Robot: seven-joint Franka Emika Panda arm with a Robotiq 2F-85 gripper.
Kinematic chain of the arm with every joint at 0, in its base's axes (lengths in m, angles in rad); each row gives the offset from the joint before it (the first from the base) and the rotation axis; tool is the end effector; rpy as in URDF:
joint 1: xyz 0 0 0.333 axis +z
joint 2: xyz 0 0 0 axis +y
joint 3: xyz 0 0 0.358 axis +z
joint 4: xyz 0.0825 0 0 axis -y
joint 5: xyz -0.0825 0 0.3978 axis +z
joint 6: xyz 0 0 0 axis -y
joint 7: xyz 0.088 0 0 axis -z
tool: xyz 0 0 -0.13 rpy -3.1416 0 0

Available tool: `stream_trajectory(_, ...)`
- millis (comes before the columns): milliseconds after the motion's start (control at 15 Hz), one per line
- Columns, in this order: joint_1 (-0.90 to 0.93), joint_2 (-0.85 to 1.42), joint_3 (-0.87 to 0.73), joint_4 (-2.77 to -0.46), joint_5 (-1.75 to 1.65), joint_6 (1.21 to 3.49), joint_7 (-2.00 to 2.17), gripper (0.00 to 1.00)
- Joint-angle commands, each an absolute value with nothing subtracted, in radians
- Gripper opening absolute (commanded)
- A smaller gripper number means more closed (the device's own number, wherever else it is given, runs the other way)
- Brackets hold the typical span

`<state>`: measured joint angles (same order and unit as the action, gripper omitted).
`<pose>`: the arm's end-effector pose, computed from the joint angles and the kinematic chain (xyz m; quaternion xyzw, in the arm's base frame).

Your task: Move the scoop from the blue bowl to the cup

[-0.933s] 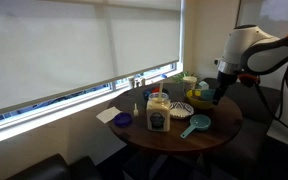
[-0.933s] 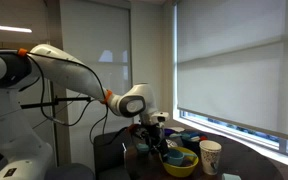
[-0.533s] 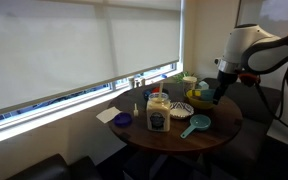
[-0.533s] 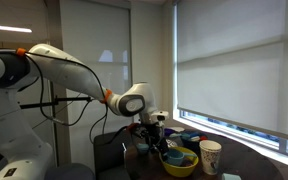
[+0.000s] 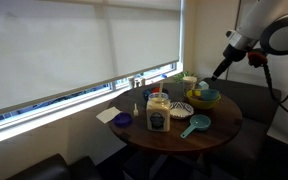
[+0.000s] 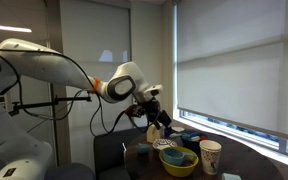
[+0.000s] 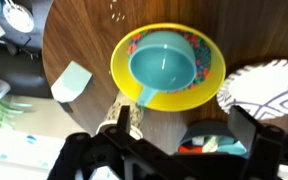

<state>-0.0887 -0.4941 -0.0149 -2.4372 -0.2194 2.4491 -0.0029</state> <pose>0.4407 -0.0499 0.5487 0.9646 0.0155 0.2442 0.0983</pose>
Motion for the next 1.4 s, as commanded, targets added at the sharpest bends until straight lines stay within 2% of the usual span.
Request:
stream_trajectory(0, -0.098, -0.419, -0.035, -2.371, -0.219, 2.671, -0.011, 1.0)
stream_trajectory(267, -0.055, -0.266, -0.078, -2.273, -0.132, 2.893, -0.046, 1.0)
stream_trajectory(400, 0.049, -0.181, -0.143, -2.216, 0.0, 2.896, -0.126, 1.0)
stream_trajectory(467, -0.039, -0.279, -0.082, -2.299, -0.078, 2.876, -0.072, 1.0)
stream_trajectory(867, 0.01, -0.181, -0.107, -2.226, -0.023, 2.892, -0.101, 1.0)
stream_trajectory(1333, 0.044, -0.051, -0.052, -2.083, 0.157, 2.602, -0.03, 1.0)
